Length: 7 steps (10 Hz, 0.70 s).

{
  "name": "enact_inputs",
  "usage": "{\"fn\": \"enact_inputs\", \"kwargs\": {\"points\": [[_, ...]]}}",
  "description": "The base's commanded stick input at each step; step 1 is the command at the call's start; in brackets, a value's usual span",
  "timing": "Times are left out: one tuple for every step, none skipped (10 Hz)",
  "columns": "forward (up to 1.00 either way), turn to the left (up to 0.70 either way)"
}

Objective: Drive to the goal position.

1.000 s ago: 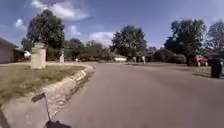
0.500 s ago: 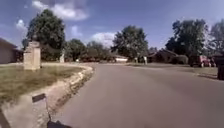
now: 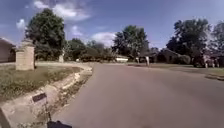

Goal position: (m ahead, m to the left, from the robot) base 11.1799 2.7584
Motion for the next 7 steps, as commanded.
{"fn": "enact_inputs", "kwargs": {"points": [[1.00, 0.02], [1.00, 0.02], [1.00, 0.02], [1.00, 0.02], [1.00, 0.02], [1.00, 0.01], [1.00, 0.01]]}}
